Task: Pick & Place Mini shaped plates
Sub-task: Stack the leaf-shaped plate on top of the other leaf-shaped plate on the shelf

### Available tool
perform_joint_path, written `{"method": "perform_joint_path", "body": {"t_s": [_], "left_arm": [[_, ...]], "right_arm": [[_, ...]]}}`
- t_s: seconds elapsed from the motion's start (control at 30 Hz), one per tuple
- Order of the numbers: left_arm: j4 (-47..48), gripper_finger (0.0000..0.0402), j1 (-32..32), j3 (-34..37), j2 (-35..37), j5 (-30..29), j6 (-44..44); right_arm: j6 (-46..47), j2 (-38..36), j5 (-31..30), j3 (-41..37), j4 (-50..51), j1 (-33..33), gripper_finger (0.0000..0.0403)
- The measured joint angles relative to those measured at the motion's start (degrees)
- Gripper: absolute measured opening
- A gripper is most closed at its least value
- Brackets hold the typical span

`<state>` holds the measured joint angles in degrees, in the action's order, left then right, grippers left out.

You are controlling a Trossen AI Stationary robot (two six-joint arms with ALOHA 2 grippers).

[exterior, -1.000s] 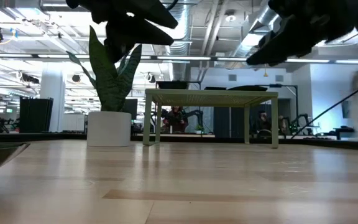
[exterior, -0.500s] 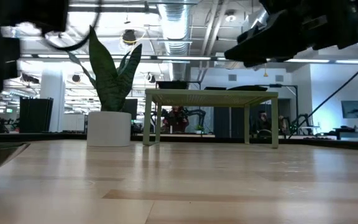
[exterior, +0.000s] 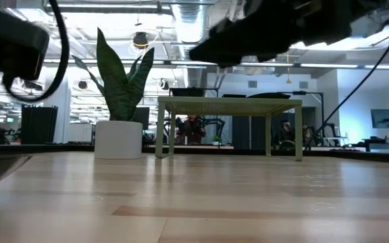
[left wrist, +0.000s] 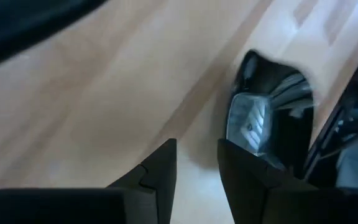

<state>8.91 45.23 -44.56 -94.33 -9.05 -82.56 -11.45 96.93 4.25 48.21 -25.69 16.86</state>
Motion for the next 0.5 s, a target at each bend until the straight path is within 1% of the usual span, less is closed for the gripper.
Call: {"method": "perform_joint_path", "body": {"t_s": [0.17, 0.23, 0.37, 0.5], "left_arm": [[-6.38, 0.0117, 0.24, -0.02, -3.83, 1.98, 0.21], [-7.09, 0.0117, 0.31, -0.04, -4.23, 1.78, 0.21], [-6.98, 0.0117, 0.37, 0.02, -3.38, 1.6, 0.25], [-8.43, 0.0117, 0.24, -0.02, -0.83, 0.96, -1.21]], "right_arm": [[-6.83, 5.67, 0.29, 5.07, 0.06, 1.5, 0.0196], [-8.15, 7.7, 0.34, 6.72, 0.23, 1.89, 0.0202], [-8.65, 10.6, 0.47, 9.24, 2.13, 2.47, 0.0207], [-8.66, 12.41, 2.54, 10.89, 4.1, 3.34, 0.0205]]}}
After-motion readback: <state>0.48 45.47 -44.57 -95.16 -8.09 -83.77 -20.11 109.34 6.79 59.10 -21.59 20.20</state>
